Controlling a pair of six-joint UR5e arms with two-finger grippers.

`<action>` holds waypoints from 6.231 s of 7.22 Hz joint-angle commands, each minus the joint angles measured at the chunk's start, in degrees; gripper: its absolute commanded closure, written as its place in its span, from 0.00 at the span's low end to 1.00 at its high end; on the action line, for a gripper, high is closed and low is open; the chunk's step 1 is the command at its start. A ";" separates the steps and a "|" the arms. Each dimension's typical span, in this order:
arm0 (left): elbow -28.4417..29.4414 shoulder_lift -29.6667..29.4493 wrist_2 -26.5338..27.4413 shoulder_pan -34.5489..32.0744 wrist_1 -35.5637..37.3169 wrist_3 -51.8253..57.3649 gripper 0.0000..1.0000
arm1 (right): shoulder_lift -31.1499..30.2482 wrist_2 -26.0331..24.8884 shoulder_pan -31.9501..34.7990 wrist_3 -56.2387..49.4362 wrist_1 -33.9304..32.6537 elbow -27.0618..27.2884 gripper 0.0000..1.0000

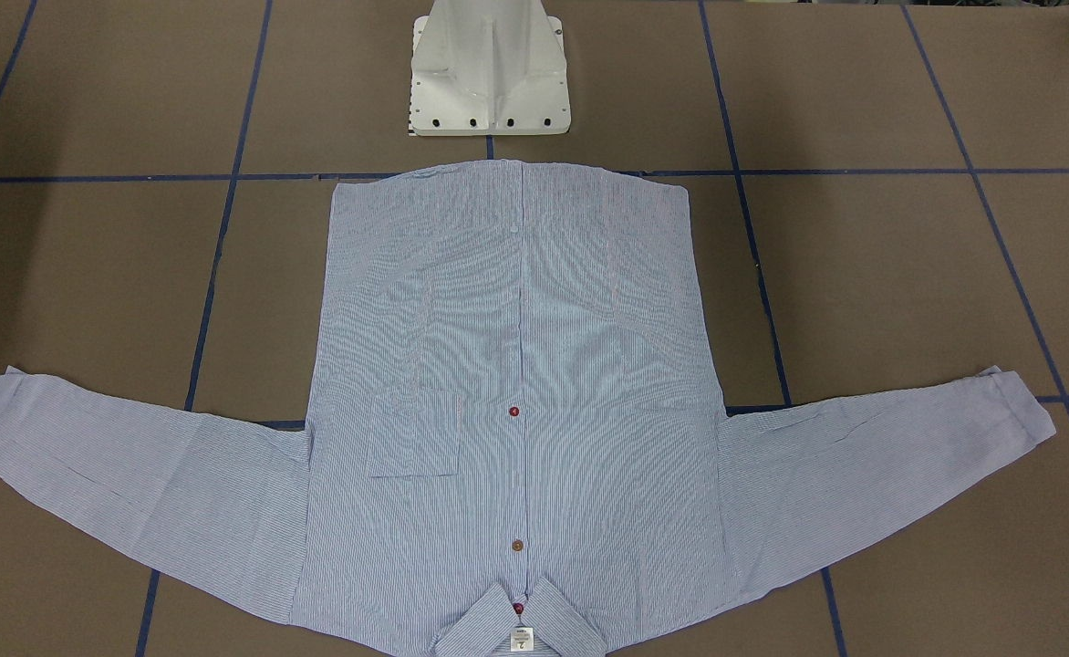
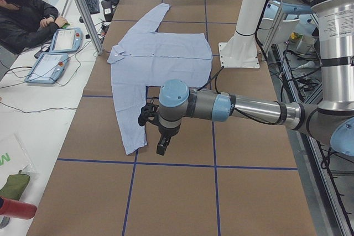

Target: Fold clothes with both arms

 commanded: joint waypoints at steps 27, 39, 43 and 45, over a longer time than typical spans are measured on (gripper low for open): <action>8.18 -9.70 0.18 0.00 -38.01 -8.88 0.00 | 6.92 -23.64 -37.02 68.12 66.45 -22.24 0.27; 8.44 -9.61 -3.60 0.00 -38.01 -8.79 0.00 | 8.23 -22.95 -36.51 67.59 62.52 -16.73 1.00; 8.44 -9.61 -3.60 0.00 -38.01 -8.87 0.00 | 36.04 -24.93 -38.75 68.20 45.18 -13.27 1.00; 8.44 -9.61 -3.60 0.00 -38.01 -9.14 0.00 | 45.55 -34.15 -44.47 68.03 45.62 -16.42 1.00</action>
